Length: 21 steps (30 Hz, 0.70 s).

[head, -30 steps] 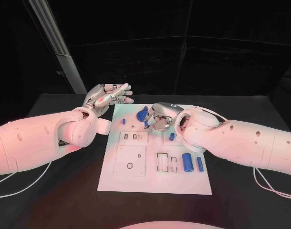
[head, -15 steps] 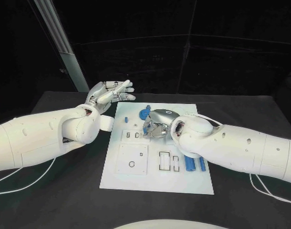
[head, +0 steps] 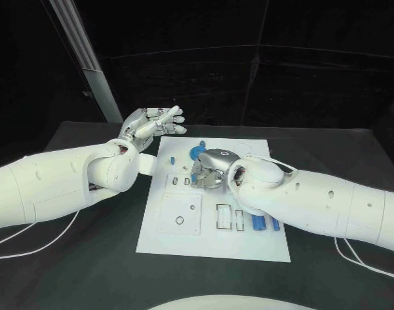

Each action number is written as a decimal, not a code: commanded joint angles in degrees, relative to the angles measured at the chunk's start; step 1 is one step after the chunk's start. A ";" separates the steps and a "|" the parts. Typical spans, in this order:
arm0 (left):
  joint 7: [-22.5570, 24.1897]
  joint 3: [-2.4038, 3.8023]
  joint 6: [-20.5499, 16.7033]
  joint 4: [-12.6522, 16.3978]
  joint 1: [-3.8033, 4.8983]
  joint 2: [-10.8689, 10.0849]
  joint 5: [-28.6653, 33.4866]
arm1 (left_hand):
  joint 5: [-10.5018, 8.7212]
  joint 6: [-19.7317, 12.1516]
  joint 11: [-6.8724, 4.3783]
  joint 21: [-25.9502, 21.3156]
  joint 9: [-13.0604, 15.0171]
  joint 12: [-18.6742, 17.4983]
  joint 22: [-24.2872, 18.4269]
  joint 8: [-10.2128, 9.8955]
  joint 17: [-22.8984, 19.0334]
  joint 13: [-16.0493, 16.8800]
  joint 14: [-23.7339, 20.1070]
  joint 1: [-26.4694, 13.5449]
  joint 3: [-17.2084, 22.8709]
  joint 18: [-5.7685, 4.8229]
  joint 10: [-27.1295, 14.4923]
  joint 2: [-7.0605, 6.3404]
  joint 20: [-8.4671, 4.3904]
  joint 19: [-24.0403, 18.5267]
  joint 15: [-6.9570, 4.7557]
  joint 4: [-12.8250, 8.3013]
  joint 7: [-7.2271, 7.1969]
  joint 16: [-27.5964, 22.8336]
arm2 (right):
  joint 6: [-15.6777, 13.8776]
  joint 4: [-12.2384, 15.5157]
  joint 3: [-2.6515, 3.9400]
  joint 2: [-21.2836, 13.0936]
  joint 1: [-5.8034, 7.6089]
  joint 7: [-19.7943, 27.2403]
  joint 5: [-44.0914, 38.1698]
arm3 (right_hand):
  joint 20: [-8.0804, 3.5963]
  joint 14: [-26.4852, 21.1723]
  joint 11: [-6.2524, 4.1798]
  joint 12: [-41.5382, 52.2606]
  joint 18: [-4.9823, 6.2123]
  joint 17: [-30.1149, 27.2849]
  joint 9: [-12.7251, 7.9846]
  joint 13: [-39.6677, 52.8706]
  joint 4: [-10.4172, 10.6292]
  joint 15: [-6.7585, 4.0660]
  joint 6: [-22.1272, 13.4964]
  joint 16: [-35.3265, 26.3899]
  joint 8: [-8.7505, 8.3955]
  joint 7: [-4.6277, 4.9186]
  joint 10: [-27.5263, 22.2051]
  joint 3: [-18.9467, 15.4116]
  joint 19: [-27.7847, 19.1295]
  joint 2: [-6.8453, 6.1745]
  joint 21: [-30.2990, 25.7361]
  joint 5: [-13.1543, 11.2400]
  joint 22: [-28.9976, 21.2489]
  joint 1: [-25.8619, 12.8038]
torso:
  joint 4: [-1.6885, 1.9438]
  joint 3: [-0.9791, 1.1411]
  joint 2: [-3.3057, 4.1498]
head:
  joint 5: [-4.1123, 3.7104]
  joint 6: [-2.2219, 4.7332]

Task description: Assemble the parts on the task board

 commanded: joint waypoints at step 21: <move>0.44 0.02 0.96 -0.28 0.10 0.44 0.10 | 0.25 0.34 -0.15 -0.33 -0.02 -0.28 -0.07 -0.21 0.12 -0.05 0.25 0.31 0.35 0.81 0.42 0.04 -0.02 0.41 0.02 -0.13 -0.09 -0.29 | 3.13 -1.47 -0.09 0.84 -0.38 -0.42 -1.21 | 0.14 5.57 0.35 -0.74 -0.93 13.64 -0.20 2.56 0.16 0.07 -0.36 -0.36 -0.81 0.49 -0.56 0.37 -0.20 -0.60 0.17 -0.16 -0.17 -0.77 | -0.05 0.00 -0.03 | 0.04 -0.48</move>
